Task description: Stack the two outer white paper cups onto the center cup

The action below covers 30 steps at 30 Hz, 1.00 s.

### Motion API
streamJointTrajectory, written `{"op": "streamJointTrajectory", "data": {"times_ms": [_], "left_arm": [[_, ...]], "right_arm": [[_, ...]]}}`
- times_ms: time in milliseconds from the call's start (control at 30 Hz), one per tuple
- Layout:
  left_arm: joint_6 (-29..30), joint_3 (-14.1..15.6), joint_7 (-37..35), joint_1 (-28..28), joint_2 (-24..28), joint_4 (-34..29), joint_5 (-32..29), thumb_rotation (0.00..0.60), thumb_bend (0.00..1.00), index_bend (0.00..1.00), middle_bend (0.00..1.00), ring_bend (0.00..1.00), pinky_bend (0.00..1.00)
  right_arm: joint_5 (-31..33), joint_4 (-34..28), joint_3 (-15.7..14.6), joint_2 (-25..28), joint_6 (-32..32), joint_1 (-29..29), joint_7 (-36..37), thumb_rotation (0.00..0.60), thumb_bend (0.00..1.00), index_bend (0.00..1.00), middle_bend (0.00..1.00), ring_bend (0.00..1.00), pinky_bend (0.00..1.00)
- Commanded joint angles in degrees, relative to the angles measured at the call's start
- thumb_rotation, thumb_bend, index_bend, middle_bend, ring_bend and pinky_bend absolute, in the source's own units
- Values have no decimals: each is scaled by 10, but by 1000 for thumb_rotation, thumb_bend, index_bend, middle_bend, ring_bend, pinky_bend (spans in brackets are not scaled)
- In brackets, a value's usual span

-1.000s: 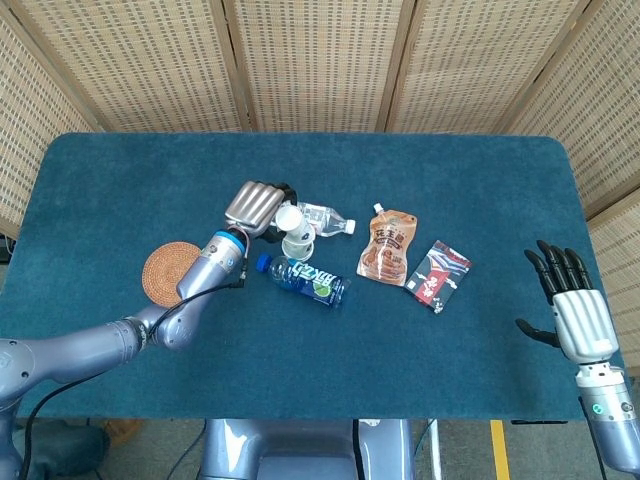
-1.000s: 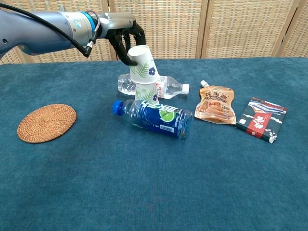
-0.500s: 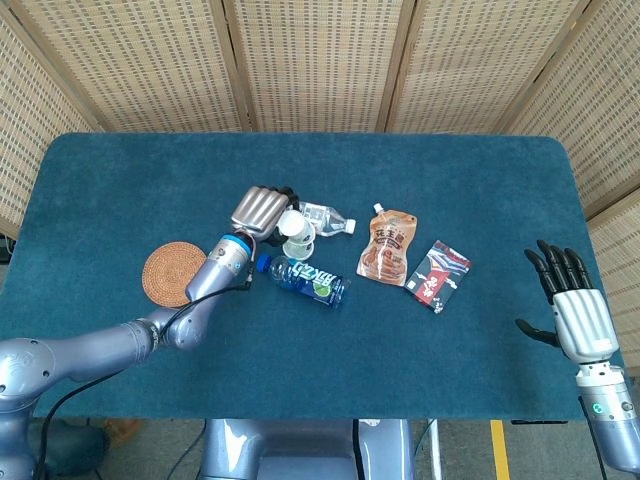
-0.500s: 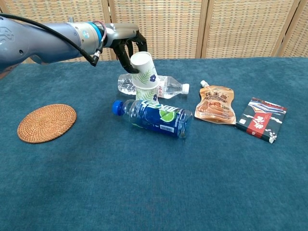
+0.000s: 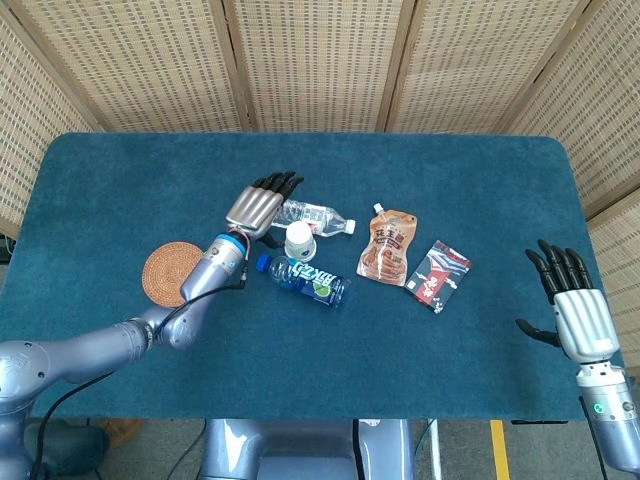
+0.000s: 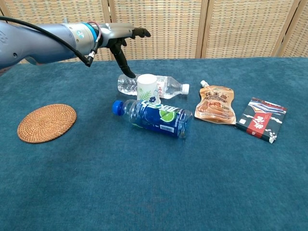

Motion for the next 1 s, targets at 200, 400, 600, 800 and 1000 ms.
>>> {"op": "streamJointTrajectory", "data": {"times_ms": [200,400,600,800,1000], "left_arm": [[92,-2,-39,70,75,-86,58,600,0,0,0,0,0],[213,43,-53,182,162,-199,106,600,0,0,0,0,0],[332,119,-80,313,208,-275,163,600,0,0,0,0,0],[402,177,-104,399,210,-296,218,600,0,0,0,0,0],[438,204,-133,450,203,-280,277,600,0,0,0,0,0]], "right_arm": [[-1,1,0,-1,-1,-1,-2,600,0,91,0,0,0],[2,0,3,-3,3,-3,-17,600,0,90,0,0,0],[19,-25,4,1,-3,-9,-72,600,0,53,0,0,0],[24,-48,2,6,-4,-14,-106,600,0,32,0,0,0],[36,-73,-1,15,-16,-18,-133,600,0,0,0,0,0]]}}
